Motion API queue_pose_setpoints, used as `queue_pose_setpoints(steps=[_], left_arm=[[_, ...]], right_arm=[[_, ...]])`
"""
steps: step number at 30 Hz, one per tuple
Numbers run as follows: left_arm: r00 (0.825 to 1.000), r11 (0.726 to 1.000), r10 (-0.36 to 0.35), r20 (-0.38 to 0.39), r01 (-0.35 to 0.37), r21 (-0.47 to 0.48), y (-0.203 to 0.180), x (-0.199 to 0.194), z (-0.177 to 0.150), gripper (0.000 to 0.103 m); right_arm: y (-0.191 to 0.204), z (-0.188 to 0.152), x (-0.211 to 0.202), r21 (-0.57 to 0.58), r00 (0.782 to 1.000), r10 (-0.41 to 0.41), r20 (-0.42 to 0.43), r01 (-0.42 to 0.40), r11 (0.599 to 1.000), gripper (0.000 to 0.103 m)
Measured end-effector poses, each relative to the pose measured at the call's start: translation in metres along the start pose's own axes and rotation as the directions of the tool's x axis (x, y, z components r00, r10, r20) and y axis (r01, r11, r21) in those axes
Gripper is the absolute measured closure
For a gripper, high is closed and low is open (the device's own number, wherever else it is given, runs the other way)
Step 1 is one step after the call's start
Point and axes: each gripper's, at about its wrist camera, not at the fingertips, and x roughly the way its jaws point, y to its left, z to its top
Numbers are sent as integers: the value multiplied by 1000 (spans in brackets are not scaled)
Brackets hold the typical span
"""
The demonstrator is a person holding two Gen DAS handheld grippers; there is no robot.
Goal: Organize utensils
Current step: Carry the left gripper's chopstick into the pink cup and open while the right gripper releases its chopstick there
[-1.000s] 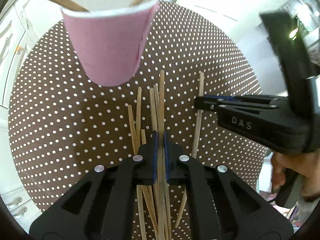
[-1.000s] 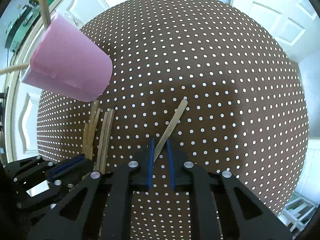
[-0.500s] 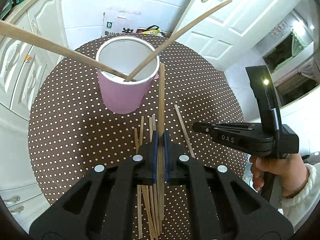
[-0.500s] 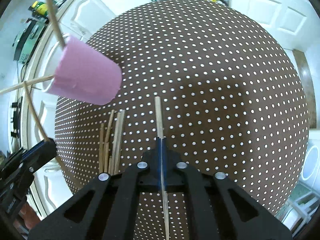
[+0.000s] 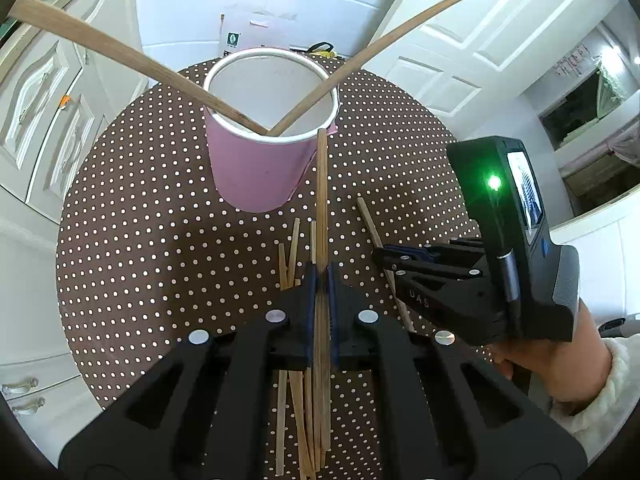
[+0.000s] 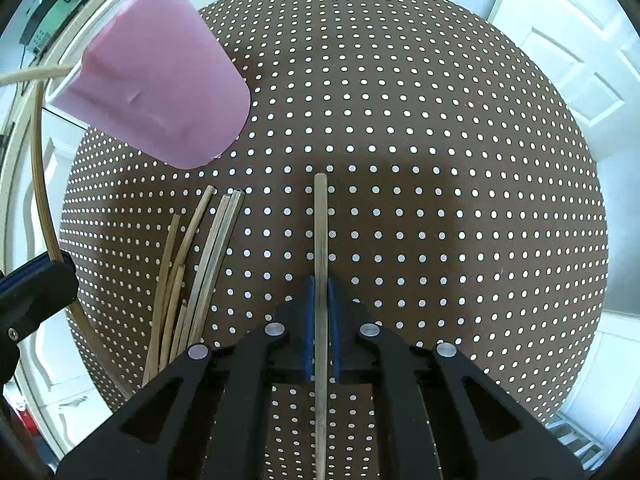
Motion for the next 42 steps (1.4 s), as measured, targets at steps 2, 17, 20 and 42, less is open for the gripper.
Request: queue_pose_setpoints(steps=[2, 17, 20, 42], left_arm=[[1000, 1000, -7, 7, 7, 3, -1, -5, 1, 97], [978, 994, -109, 178, 106, 29, -18, -94, 34, 97], [970, 994, -108, 218, 103, 34, -20, -109, 41, 97], [888, 996, 33, 459, 8, -85, 10, -174, 82, 97]], right_arm=[[-13, -3, -9, 28, 998, 56, 23, -56, 998, 98], [-45, -9, -171, -51, 864, 266, 428, -270, 961, 98], [-31, 4, -197, -93, 819, 297, 490, -290, 953, 98], [14, 68, -244, -256, 602, 274, 750, -118, 959, 98]])
